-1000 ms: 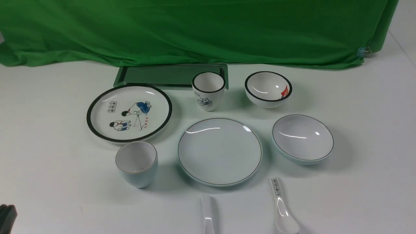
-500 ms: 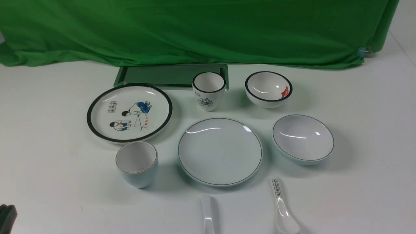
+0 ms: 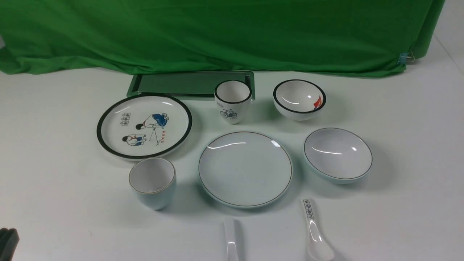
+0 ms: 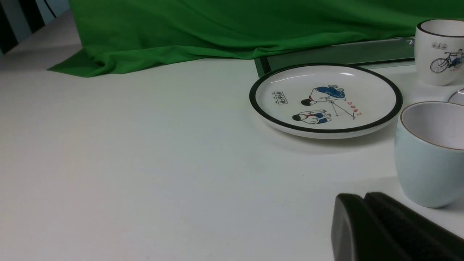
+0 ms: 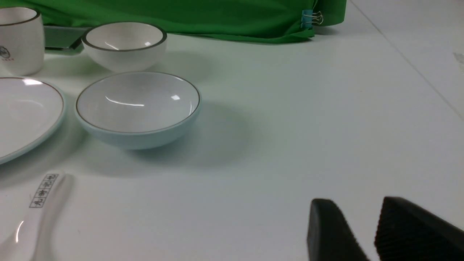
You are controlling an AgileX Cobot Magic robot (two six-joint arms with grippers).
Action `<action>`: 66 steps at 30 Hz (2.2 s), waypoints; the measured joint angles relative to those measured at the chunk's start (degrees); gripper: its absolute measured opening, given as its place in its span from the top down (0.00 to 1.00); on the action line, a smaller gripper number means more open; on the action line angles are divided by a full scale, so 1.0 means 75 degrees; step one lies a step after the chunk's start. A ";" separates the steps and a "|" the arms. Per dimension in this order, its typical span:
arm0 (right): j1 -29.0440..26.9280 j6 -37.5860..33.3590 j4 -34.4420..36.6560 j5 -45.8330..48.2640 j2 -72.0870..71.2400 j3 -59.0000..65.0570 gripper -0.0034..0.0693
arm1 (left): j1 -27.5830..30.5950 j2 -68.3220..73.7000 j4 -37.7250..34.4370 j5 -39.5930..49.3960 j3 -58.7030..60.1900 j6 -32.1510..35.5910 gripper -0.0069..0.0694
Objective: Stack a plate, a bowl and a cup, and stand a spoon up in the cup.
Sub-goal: Use the right arm to grab a blue rice bowl
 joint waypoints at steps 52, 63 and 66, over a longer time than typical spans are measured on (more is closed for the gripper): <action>0.0982 -0.2484 0.1400 0.4067 0.7350 -0.6666 0.94 | -0.2043 0.8372 -0.0083 0.6605 -0.8167 0.0721 0.95; 0.0983 -0.2373 0.1471 0.4357 1.1064 -0.8319 0.87 | -0.3955 1.0389 0.0068 0.5499 -0.9037 0.0838 0.95; 0.0983 -0.2268 0.1524 0.4144 1.1778 -0.8686 0.74 | -0.3976 1.0527 0.0054 0.5246 -0.9052 0.0847 0.95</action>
